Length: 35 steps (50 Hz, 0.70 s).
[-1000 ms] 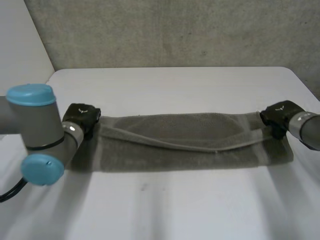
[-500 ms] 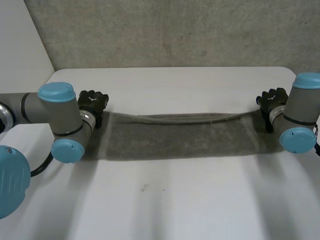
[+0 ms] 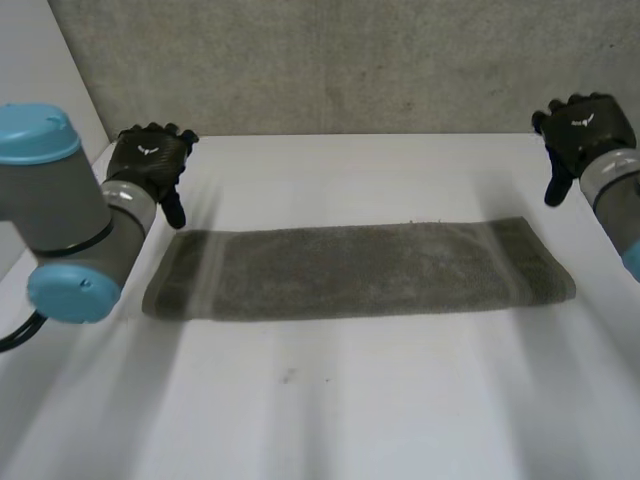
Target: Fold the laundry
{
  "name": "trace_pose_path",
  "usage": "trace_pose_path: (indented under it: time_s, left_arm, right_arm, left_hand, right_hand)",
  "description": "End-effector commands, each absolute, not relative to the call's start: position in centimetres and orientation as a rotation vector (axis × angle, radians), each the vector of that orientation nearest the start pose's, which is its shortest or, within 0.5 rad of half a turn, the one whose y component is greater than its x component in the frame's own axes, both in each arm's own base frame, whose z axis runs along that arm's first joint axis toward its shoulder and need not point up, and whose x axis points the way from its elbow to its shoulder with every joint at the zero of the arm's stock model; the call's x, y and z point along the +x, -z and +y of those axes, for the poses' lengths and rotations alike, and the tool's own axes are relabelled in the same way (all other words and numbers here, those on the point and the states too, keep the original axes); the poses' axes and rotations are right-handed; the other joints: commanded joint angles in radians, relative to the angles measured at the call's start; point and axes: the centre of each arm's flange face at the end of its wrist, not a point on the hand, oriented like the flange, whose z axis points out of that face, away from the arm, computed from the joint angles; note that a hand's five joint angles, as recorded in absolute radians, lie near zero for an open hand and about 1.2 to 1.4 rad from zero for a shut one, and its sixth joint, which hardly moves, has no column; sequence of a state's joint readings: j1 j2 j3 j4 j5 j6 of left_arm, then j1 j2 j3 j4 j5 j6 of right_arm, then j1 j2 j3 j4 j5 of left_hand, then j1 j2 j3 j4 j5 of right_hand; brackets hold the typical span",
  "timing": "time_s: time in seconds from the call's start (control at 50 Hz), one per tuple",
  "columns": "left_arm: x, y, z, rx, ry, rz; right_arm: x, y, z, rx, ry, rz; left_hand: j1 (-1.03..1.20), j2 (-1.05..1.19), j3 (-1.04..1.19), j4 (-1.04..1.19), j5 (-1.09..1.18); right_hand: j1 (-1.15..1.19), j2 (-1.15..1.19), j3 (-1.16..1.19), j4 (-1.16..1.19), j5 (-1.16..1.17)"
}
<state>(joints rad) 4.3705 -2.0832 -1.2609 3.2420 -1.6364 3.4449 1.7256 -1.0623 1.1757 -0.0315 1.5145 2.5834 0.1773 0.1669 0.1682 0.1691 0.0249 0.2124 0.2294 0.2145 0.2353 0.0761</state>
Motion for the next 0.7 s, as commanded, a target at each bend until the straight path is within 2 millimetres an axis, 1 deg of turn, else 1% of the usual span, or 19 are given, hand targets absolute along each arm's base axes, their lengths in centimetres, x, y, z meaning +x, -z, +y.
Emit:
trace_pose_path:
  time_s: [0.02, 0.06, 0.12, 0.14, 0.18, 0.2, 0.22, 0.24, 0.28, 0.3, 0.38, 0.44, 0.56, 0.6, 0.62, 0.64, 0.66, 0.68, 0.7]
  left_arm:
    - [-24.6, -21.6, -30.6, 0.548, 2.061, 2.415]
    - [-24.3, -21.0, -29.4, 0.509, 2.045, 2.480]
    - [-24.0, -20.5, -28.7, 0.484, 2.035, 2.508]
    - [-24.0, -20.5, -28.7, 0.484, 2.035, 2.508]
    - [-24.0, -20.3, -28.6, 0.475, 2.045, 2.507]
    - [-23.8, -20.0, -28.6, 0.465, 2.055, 2.500]
    - [-23.6, -19.6, -28.5, 0.458, 2.061, 2.493]
    - [-23.6, -19.6, -28.5, 0.458, 2.061, 2.493]
    - [-23.4, -19.0, -28.5, 0.445, 2.075, 2.480]
    - [-23.4, -19.0, -28.5, 0.445, 2.075, 2.480]
    - [-23.2, -18.2, -28.0, 0.449, 2.051, 2.496]
    - [-23.2, -18.1, -27.8, 0.457, 2.048, 2.496]
    - [-23.3, -18.3, -27.6, 0.462, 2.056, 2.494]
    - [-23.4, -18.3, -27.5, 0.468, 2.058, 2.495]
    - [-23.4, -18.3, -27.5, 0.468, 2.058, 2.495]
    - [-23.4, -18.3, -27.5, 0.470, 2.058, 2.496]
    - [-23.4, -18.3, -27.5, 0.470, 2.058, 2.496]
    - [-23.4, -18.3, -27.5, 0.470, 2.058, 2.496]
    - [-23.4, -18.3, -27.5, 0.469, 2.060, 2.494]
  right_arm:
    - [18.3, -22.3, -36.3, -0.980, 2.002, 2.465]
    - [17.7, -20.8, -35.5, -1.000, 1.878, 2.512]
    - [17.3, -19.6, -35.1, -1.010, 1.804, 2.529]
    - [17.3, -19.6, -35.1, -1.010, 1.804, 2.529]
    - [16.8, -18.1, -35.0, -0.989, 1.741, 2.551]
    - [16.8, -18.1, -35.0, -0.989, 1.741, 2.551]
    - [16.8, -17.2, -35.1, -0.992, 1.720, 2.553]
    - [16.8, -17.2, -35.1, -0.992, 1.719, 2.553]
    - [16.5, -15.6, -35.2, -0.984, 1.710, 2.563]
    - [16.5, -15.6, -35.2, -0.984, 1.710, 2.563]
    - [16.0, -14.0, -35.8, -0.977, 1.755, 2.560]
    - [15.8, -13.2, -36.2, -0.976, 1.786, 2.551]
    - [15.7, -12.5, -36.5, -0.978, 1.789, 2.553]
    - [15.7, -12.2, -36.7, -0.978, 1.799, 2.551]
    - [15.7, -12.2, -36.7, -0.978, 1.799, 2.551]
    - [15.7, -11.9, -37.0, -0.980, 1.813, 2.545]
    - [15.5, -11.6, -37.2, -0.976, 1.825, 2.544]
    - [15.5, -11.6, -37.3, -0.976, 1.825, 2.544]
    - [15.0, -11.5, -37.7, -0.966, 1.843, 2.553]
  left_hand:
    - [-0.002, 0.008, 0.007, 0.006, -0.024]
    - [-0.002, 0.008, 0.007, 0.006, -0.024]
    - [-0.002, 0.008, 0.007, 0.006, -0.024]
    - [-0.002, 0.008, 0.007, 0.006, -0.024]
    - [-0.002, 0.008, 0.007, 0.006, -0.024]
    - [-0.002, 0.008, 0.007, 0.006, -0.024]
    - [-0.002, 0.008, 0.007, 0.006, -0.024]
    - [-0.002, 0.008, 0.007, 0.006, -0.024]
    - [-0.002, 0.008, 0.007, 0.006, -0.024]
    - [-0.002, 0.008, 0.007, 0.006, -0.024]
    - [-0.002, 0.008, 0.007, 0.006, -0.024]
    - [-0.002, 0.008, 0.007, 0.006, -0.024]
    - [-0.002, 0.008, 0.007, 0.006, -0.024]
    - [-0.002, 0.008, 0.007, 0.006, -0.024]
    - [-0.002, 0.008, 0.007, 0.006, -0.024]
    - [-0.002, 0.008, 0.007, 0.006, -0.024]
    - [-0.002, 0.008, 0.007, 0.006, -0.024]
    - [-0.002, 0.008, 0.007, 0.006, -0.024]
    - [-0.002, 0.008, 0.007, 0.006, -0.024]
  right_hand:
    - [0.160, 0.143, 0.158, 0.137, 0.122]
    - [0.298, 0.281, 0.296, 0.275, 0.259]
    - [0.298, 0.281, 0.296, 0.275, 0.260]
    - [0.298, 0.281, 0.296, 0.275, 0.260]
    - [0.313, 0.296, 0.311, 0.290, 0.275]
    - [0.313, 0.296, 0.311, 0.290, 0.275]
    - [0.339, 0.322, 0.337, 0.316, 0.301]
    - [0.339, 0.322, 0.337, 0.316, 0.301]
    - [0.374, 0.357, 0.372, 0.351, 0.336]
    - [0.375, 0.358, 0.372, 0.352, 0.336]
    - [0.445, 0.428, 0.443, 0.422, 0.407]
    - [0.486, 0.469, 0.484, 0.463, 0.448]
    - [0.545, 0.528, 0.543, 0.522, 0.507]
    - [0.679, 0.662, 0.677, 0.656, 0.641]
    - [0.680, 0.663, 0.678, 0.657, 0.642]
    - [0.773, 0.756, 0.771, 0.750, 0.735]
    - [1.009, 0.992, 1.007, 0.986, 0.971]
    - [1.012, 0.995, 1.010, 0.989, 0.973]
    - [1.182, 1.165, 1.180, 1.159, 1.144]
